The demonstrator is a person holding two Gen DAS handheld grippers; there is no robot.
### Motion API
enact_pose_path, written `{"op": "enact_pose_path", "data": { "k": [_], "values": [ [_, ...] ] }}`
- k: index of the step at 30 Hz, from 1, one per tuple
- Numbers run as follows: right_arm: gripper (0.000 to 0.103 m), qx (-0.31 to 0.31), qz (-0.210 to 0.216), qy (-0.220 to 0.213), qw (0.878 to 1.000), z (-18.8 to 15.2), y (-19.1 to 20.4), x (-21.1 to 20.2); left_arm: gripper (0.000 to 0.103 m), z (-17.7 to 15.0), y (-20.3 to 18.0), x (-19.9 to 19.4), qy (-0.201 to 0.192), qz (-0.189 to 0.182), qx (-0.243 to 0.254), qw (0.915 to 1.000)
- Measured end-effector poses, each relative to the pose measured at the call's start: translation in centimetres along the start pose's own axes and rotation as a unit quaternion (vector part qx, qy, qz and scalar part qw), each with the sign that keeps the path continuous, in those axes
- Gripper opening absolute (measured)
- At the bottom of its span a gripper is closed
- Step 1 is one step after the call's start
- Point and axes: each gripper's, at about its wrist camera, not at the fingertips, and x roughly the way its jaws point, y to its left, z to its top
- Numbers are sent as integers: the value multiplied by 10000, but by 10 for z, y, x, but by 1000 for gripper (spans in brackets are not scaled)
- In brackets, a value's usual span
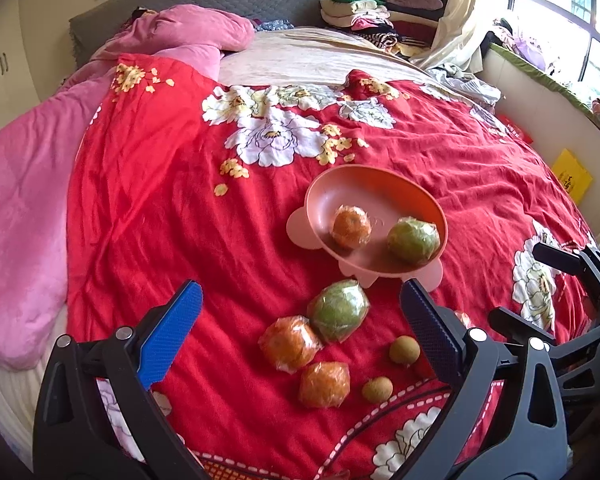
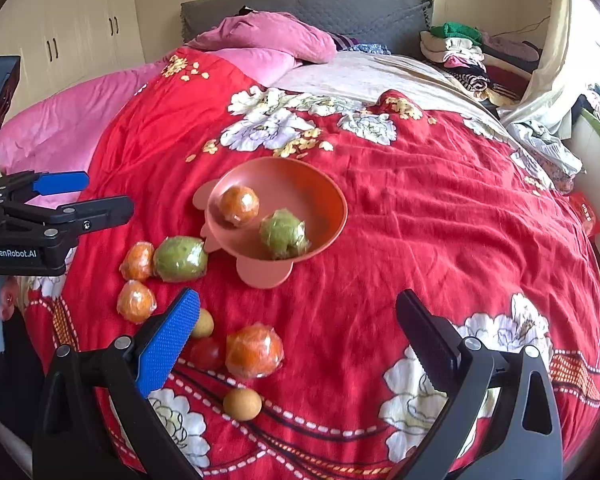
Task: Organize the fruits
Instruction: 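Move both grippers back toward the remaining fruits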
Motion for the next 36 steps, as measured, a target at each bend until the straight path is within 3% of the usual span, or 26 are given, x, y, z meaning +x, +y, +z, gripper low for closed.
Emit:
{"op": "enact_pose_path", "data": {
  "k": [13,24,30,31,32,36],
  "values": [
    [98,-83,13,204,9998,-24,8,1,93,-30,12,4,231,11,-77,9997],
    [98,-134,96,499,9986,-50,12,7,93,-60,14,12,533,-308,-62,9981],
    [96,-183,133,640,9977,-59,15,12,83,-70,10,19,668,-468,-29,9967],
    [92,-217,165,669,9974,-60,17,13,79,-70,9,19,683,-494,-21,9964],
    [74,-251,193,687,9971,-61,18,14,75,-71,9,20,696,-522,-14,9962],
    [54,-385,369,855,9949,-65,25,24,64,-72,7,25,779,-634,-9,9949]
  ]
}}
